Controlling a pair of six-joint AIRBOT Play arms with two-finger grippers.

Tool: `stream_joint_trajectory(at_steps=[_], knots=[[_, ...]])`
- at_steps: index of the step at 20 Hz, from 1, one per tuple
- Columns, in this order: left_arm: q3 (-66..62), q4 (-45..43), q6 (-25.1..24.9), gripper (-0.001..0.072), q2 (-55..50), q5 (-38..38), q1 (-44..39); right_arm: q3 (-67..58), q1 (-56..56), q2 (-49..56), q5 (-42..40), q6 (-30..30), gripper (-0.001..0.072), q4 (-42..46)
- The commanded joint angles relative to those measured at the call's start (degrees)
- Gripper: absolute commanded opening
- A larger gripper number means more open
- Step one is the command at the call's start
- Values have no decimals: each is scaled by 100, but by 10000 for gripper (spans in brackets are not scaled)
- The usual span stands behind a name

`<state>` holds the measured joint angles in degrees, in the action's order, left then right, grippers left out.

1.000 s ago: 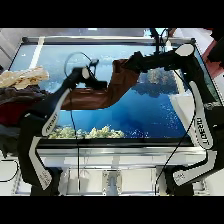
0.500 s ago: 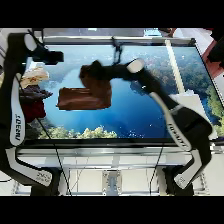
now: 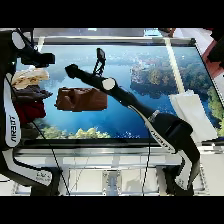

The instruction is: Fold the shirts.

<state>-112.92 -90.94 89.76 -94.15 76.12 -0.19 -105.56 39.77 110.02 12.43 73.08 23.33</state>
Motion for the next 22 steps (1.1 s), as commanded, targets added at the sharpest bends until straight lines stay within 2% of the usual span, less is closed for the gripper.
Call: stream_joint_trajectory(at_steps=[1,5,7,10,13,15,21,22], knots=[[2,151,-72,12,9,24,15,-48,-750,-48,839,184,680,990],[2,269,-125,13,9,-48,13,225,-1808,-37,3134,1818,680,2693],[2,269,-125,13,9,-87,13,479,-2020,-31,3783,2208,682,3176],[2,269,-122,13,9,-129,13,750,-2046,162,4089,2157,683,2837],[2,269,-125,13,9,-125,13,765,-1967,570,4063,1539,684,1591],[2,267,-127,13,9,-125,13,765,-1884,815,4033,1340,684,997],[2,264,-179,12,9,-138,13,756,-1521,1099,3873,1231,680,249],[2,267,-177,13,9,-146,13,754,-1460,1106,3860,1231,639,144]])
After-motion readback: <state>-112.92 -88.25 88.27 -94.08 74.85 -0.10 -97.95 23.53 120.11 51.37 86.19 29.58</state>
